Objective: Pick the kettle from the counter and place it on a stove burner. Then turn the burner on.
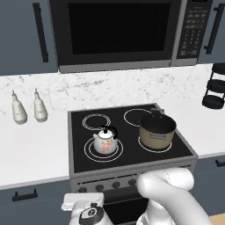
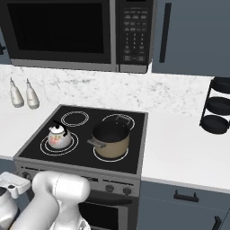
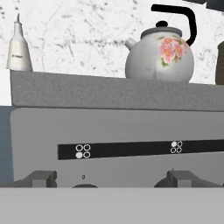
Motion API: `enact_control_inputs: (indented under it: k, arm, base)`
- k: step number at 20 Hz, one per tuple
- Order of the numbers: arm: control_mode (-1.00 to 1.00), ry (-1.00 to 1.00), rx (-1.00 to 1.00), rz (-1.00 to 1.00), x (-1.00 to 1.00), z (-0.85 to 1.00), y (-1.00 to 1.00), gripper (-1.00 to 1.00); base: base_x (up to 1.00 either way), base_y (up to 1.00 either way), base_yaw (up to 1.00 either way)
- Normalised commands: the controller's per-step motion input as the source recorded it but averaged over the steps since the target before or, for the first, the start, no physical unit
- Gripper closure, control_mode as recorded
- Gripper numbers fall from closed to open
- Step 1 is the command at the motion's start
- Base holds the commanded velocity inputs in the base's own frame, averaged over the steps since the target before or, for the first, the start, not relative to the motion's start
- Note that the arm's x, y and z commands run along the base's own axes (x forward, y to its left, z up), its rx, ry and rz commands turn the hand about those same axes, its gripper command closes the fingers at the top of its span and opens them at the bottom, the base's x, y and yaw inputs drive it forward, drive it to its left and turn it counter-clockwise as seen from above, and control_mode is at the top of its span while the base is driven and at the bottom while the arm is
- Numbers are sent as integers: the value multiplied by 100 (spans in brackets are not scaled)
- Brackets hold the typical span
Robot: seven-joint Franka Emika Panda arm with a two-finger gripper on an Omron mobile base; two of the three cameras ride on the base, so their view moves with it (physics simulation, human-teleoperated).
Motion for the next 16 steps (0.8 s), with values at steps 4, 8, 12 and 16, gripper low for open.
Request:
enact_control_inputs:
  k: [4, 8, 12, 16]
  arm:
    - [-100, 0, -3, 0, 4, -31, 0, -100]
    - [-100, 0, -3, 0, 7, -23, 0, -100]
    - [-100, 0, -3, 2, 8, -23, 0, -100]
    - [-100, 0, -8, 7, 11, -10, 0, -100]
  base:
    - [0, 0, 0]
    - [0, 0, 0]
    - [0, 0, 0]
    - [0, 0, 0]
